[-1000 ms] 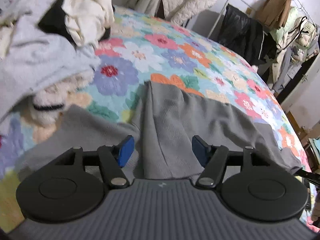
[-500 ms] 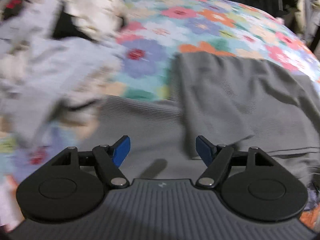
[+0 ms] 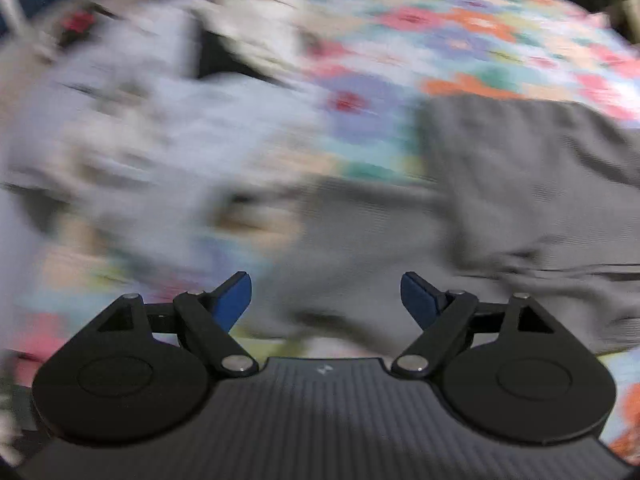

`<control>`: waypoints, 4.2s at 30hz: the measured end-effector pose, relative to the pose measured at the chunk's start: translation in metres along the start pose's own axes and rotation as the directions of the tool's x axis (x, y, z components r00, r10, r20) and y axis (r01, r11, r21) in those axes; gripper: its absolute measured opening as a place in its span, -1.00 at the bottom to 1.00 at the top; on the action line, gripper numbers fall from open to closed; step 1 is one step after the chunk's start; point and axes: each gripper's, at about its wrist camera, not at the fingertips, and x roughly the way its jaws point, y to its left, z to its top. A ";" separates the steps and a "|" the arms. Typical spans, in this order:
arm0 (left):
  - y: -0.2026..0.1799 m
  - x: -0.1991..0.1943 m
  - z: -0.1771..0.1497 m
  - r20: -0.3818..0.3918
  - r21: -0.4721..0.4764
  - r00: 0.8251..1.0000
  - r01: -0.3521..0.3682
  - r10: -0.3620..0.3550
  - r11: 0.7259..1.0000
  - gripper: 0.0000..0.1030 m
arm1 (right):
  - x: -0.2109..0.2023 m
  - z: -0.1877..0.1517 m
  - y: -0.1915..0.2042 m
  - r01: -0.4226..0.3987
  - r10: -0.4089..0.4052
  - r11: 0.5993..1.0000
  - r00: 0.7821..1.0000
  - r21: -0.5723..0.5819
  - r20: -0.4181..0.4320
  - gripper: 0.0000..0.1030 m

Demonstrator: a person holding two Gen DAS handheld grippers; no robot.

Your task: Fold clothes

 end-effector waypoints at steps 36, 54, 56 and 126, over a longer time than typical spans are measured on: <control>-0.068 0.091 0.017 -0.026 -0.083 0.985 0.167 -0.170 0.982 0.66 | 0.101 0.013 -0.027 0.062 -0.083 0.990 0.982 0.128 0.168 0.32; -0.023 0.032 0.023 0.182 -0.221 0.950 0.292 -0.254 0.931 -0.93 | 0.086 0.044 0.004 0.095 -0.079 0.993 0.980 -0.076 0.183 -0.83; -0.015 0.009 0.020 0.235 -0.222 0.947 0.273 -0.220 0.936 -0.94 | 0.084 0.046 -0.002 0.043 -0.036 0.999 0.981 -0.032 0.190 -0.83; -0.132 0.001 -0.068 -0.204 0.249 0.856 0.515 -0.475 0.820 -0.36 | 0.126 -0.018 0.103 -0.413 0.285 0.825 0.894 -0.385 -0.346 -0.39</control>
